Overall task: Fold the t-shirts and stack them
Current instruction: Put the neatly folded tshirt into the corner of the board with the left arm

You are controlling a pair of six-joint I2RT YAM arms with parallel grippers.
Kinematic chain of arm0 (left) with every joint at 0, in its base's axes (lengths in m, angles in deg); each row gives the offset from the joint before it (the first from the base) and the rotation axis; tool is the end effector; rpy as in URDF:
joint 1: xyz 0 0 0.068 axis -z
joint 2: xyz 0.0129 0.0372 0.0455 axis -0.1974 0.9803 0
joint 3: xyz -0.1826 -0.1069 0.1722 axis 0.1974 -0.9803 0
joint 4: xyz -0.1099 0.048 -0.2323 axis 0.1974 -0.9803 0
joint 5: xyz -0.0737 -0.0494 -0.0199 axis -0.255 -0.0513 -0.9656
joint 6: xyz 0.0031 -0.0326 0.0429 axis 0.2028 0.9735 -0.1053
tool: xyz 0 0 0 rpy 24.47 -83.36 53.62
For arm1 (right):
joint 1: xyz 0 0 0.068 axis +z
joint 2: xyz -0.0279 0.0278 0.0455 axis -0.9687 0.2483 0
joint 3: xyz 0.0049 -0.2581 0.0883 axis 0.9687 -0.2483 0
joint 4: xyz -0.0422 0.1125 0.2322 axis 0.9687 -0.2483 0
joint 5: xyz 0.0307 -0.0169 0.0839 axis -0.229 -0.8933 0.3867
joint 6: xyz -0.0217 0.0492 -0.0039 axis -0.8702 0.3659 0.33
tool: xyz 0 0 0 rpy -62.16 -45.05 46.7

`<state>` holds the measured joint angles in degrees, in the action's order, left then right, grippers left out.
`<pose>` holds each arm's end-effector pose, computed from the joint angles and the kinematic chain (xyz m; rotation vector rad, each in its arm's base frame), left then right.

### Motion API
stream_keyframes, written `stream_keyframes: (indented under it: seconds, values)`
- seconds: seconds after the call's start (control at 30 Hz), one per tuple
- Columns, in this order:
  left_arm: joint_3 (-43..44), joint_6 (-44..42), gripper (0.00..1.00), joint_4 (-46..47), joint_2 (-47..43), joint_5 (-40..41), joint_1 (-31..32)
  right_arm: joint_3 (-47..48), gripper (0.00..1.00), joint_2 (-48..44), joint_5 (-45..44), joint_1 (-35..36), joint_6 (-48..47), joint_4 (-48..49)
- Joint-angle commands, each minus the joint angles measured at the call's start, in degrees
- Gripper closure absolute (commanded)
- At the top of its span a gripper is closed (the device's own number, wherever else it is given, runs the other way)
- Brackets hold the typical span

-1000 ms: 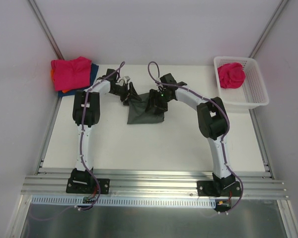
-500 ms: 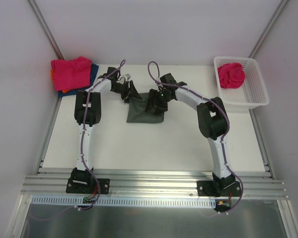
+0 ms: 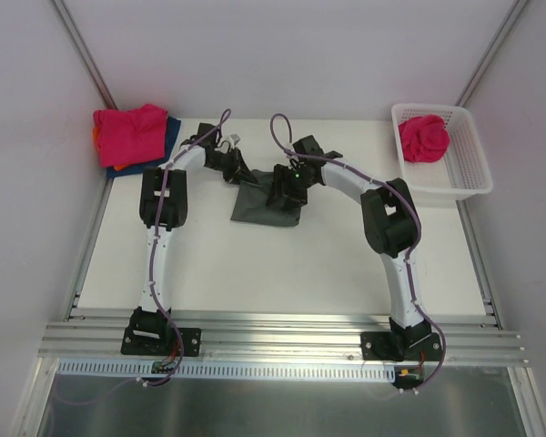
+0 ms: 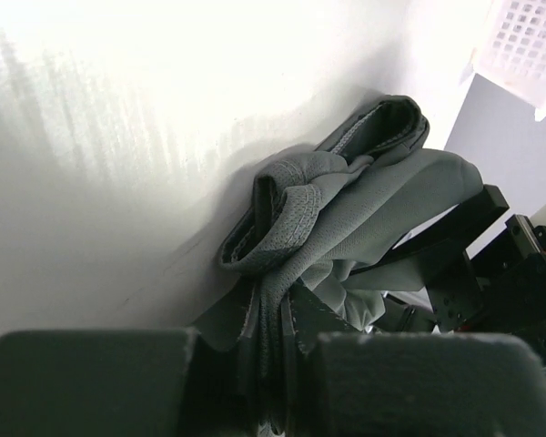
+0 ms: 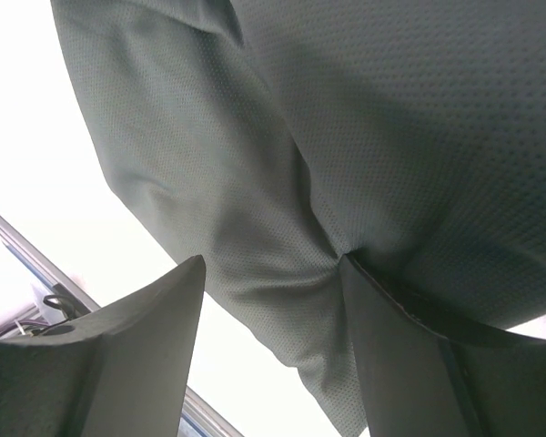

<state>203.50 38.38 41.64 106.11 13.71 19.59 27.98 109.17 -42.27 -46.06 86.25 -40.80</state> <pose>0.5279 -0.1046 0.1110 -0.0445 2.5342 -1.4081 0.4190 0.2560 0.1714 -0.5581 2.5483 0.8791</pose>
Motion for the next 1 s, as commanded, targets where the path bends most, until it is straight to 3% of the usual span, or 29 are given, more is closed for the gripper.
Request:
stream_keyframes:
  seconds: [0.0,0.47,0.97]
  values:
    - [1.22,-2.17,1.0,0.9,2.33,2.31,0.41,-0.75,0.34,-2.93,-1.54,0.76,-1.45,-1.67]
    - [2.99,-7.97,1.0,0.82,-8.64,3.97,-0.21,-0.66,0.34,-10.4,-0.48,0.32,-2.69,-1.58]
    - [-1.67,-17.46,1.0,-6.48,-21.58,15.65,-7.67,-7.08,0.33,-18.84,-1.54,-5.21,-4.79,-0.88]
